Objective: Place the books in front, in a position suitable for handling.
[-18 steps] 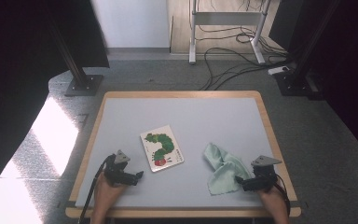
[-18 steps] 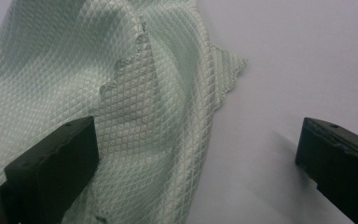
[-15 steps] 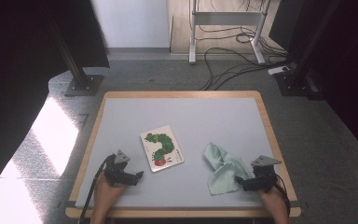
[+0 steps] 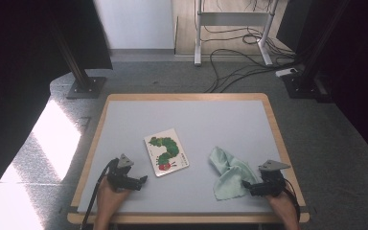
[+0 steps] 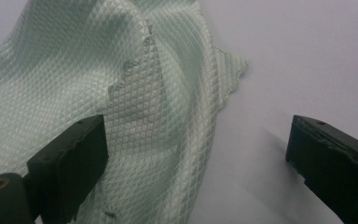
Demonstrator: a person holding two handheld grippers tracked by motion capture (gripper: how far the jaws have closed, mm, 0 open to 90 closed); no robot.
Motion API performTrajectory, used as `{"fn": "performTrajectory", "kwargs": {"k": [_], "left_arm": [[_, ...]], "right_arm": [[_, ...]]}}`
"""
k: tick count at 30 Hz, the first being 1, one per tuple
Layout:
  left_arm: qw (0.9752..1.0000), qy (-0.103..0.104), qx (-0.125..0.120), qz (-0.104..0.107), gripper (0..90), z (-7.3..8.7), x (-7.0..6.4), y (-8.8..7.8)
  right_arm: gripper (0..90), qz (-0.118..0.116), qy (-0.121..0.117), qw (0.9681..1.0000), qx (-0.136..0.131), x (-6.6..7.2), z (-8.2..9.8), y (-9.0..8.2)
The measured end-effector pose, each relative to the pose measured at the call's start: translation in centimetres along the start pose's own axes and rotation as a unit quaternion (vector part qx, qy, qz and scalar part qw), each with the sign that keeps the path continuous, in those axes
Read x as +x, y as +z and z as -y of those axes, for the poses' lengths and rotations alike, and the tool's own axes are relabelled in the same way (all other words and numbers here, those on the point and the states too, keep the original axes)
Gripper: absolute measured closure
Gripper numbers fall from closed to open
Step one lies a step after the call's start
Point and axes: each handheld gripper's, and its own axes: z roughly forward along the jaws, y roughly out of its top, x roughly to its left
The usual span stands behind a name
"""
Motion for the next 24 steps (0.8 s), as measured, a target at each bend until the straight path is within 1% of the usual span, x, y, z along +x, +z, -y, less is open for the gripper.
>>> {"fn": "performTrajectory", "kwargs": {"k": [2,3,4,5,7,8,9,10,11,14,15,16,17,18,19,20,21,22,24], "left_arm": [[1.0,0.0,0.0,-0.001,0.0,0.0,0.0,0.0],[1.0,0.0,0.0,0.0,0.0,0.0,0.0,0.0],[1.0,0.0,0.0,0.001,0.0,0.0,0.0,0.0],[1.0,0.0,0.0,0.001,0.0,0.0,0.0,0.0],[1.0,0.0,0.0,0.001,0.0,0.0,0.0,0.0],[1.0,0.0,0.0,0.0,0.0,0.0,0.0,0.0],[1.0,0.0,0.0,0.0,0.0,0.0,0.0,0.0],[1.0,0.0,0.0,0.001,0.0,0.0,0.0,0.0],[1.0,0.0,0.0,0.001,0.0,0.0,0.0,0.0],[1.0,0.0,0.0,0.0,0.0,0.0,0.0,0.0],[1.0,-0.001,0.0,-0.001,0.0,0.0,0.0,0.0],[1.0,0.0,0.0,0.0,0.0,0.0,0.0,0.0],[1.0,-0.001,0.0,-0.001,0.0,0.0,0.0,0.0],[1.0,-0.001,0.0,-0.001,0.0,0.0,0.0,0.0],[1.0,-0.001,0.0,-0.001,0.0,0.0,0.0,0.0],[1.0,-0.001,0.0,-0.001,0.0,0.0,0.0,0.0],[1.0,-0.001,0.0,-0.001,0.0,0.0,0.0,0.0],[1.0,-0.001,-0.001,-0.001,0.0,0.0,0.0,0.0],[1.0,-0.001,0.0,-0.001,0.0,0.0,0.0,0.0]], "right_arm": [[5.1,0.011,0.003,0.9999,0.006,0.0,-0.1,-0.3],[5.1,0.016,0.0,0.9999,0.005,0.0,-0.2,-0.5],[5.1,0.016,-0.001,0.9999,-0.001,0.0,-0.5,-1.1],[5.1,0.016,-0.001,0.9999,-0.001,0.0,-0.5,-1.1],[5.2,0.015,-0.002,0.9998,-0.011,0.3,-1.0,-1.7],[5.8,0.009,-0.005,0.9997,-0.021,0.7,-1.8,-2.1],[5.8,0.009,-0.005,0.9997,-0.021,0.7,-1.8,-2.1],[7.0,0.0,-0.008,0.9997,-0.024,1.1,-2.4,-2.1],[7.0,0.0,-0.008,0.9997,-0.024,1.1,-2.4,-2.1],[7.0,-0.013,-0.018,0.9995,-0.021,2.0,-3.7,-1.6],[7.0,-0.015,-0.024,0.9994,-0.018,2.3,-4.1,-1.4],[7.0,-0.021,-0.037,0.999,-0.017,2.8,-4.9,-0.9],[7.0,-0.021,-0.037,0.999,-0.017,2.8,-4.9,-0.9],[7.1,-0.03,-0.044,0.9985,-0.015,3.2,-5.5,-0.3],[7.1,-0.03,-0.044,0.9985,-0.015,3.2,-5.5,-0.3],[9.0,-0.035,-0.056,0.9977,-0.015,3.6,-6.1,0.3],[9.0,-0.035,-0.056,0.9977,-0.015,3.6,-6.1,0.3],[11.7,-0.037,-0.058,0.9976,-0.009,3.8,-6.5,1.1],[13.3,-0.038,-0.058,0.9975,0.006,3.8,-6.6,2.2]]}}
